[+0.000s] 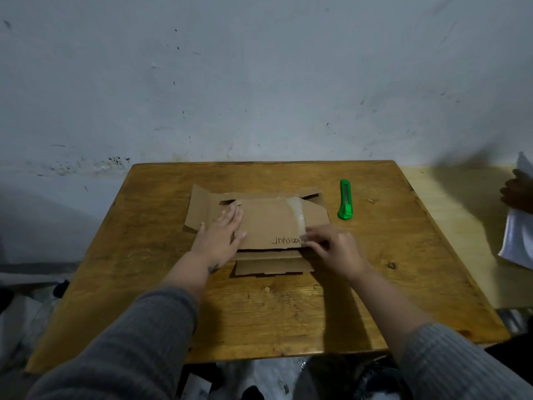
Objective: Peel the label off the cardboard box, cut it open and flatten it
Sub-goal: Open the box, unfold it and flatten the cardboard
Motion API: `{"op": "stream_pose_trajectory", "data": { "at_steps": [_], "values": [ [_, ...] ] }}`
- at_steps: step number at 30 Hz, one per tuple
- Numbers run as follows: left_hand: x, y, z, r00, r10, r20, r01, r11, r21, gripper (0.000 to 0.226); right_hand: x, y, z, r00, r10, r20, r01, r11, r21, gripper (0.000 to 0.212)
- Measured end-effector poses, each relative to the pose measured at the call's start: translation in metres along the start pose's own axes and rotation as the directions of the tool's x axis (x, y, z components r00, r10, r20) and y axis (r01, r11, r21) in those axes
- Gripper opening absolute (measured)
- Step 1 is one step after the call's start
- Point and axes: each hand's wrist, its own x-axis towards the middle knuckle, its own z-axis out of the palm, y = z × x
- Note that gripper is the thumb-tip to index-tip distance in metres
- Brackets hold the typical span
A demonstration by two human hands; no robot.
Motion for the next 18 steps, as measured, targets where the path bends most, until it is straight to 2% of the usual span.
{"op": "stream_pose_trajectory", "data": {
  "at_steps": [2,7,10,13,18],
  "values": [
    [0.0,-0.005,0.007,1.0,0.019,-0.007,-0.018,0.999,0.045,0.059,0.007,0.002,0.003,0.999,0.048,-0.011,-0.048,0.999,-0.02,0.034],
    [-0.001,-0.011,0.018,0.999,0.038,0.001,-0.037,0.993,0.112,0.057,0.021,0.01,0.014,0.966,0.169,0.195,-0.15,0.983,-0.111,0.049],
    [-0.002,-0.017,0.023,0.997,0.073,0.013,-0.074,0.989,0.127,0.056,0.02,0.015,0.019,0.943,0.199,0.268,-0.168,0.977,-0.135,0.052],
    [-0.005,-0.024,0.025,0.995,0.1,0.004,-0.1,0.991,0.085,0.055,0.014,0.016,0.017,0.951,0.172,0.256,-0.154,0.984,-0.09,0.05],
    [-0.008,-0.022,0.026,0.996,0.084,0.014,-0.084,0.996,0.018,0.071,-0.026,0.017,0.014,0.98,0.1,0.17,-0.099,0.995,-0.014,0.046]
  ]
}}
